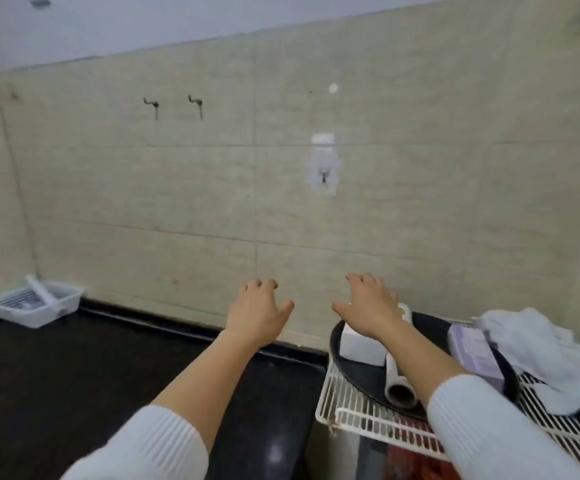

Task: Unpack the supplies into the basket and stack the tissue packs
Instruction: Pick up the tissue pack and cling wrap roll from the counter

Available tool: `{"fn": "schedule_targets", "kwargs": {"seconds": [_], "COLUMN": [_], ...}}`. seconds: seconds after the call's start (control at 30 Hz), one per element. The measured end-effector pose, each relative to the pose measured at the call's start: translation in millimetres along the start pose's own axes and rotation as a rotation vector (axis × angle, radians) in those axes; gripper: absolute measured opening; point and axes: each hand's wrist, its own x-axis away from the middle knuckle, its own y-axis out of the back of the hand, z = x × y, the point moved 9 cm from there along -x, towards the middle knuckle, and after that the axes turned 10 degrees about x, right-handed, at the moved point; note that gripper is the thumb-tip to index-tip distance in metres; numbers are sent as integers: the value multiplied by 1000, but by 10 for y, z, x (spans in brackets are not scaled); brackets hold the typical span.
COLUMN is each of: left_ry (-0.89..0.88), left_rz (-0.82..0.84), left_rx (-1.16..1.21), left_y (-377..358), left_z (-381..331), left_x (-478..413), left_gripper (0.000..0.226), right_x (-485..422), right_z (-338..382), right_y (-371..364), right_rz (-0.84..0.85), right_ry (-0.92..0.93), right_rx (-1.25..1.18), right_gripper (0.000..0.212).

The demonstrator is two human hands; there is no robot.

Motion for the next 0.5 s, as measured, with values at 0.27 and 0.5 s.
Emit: {"fn": "schedule_targets", "kwargs": {"seconds": [0.27, 0.5], "left_ry": [-111, -156], "left_rz": [333, 496], "left_rx": [52, -1], "left_y": [-1448, -2167], "left_z": [-282, -482], "left_x": [-354, -473], "left_gripper": [50, 55], "right_x": [-252, -305], "right_z": [-1097, -1587], "right_y": [-638, -1101], "right_rz": [165, 251], "right_ry": [-305, -460], "right_rx": [-49, -124], "right_gripper": [42, 44]}}
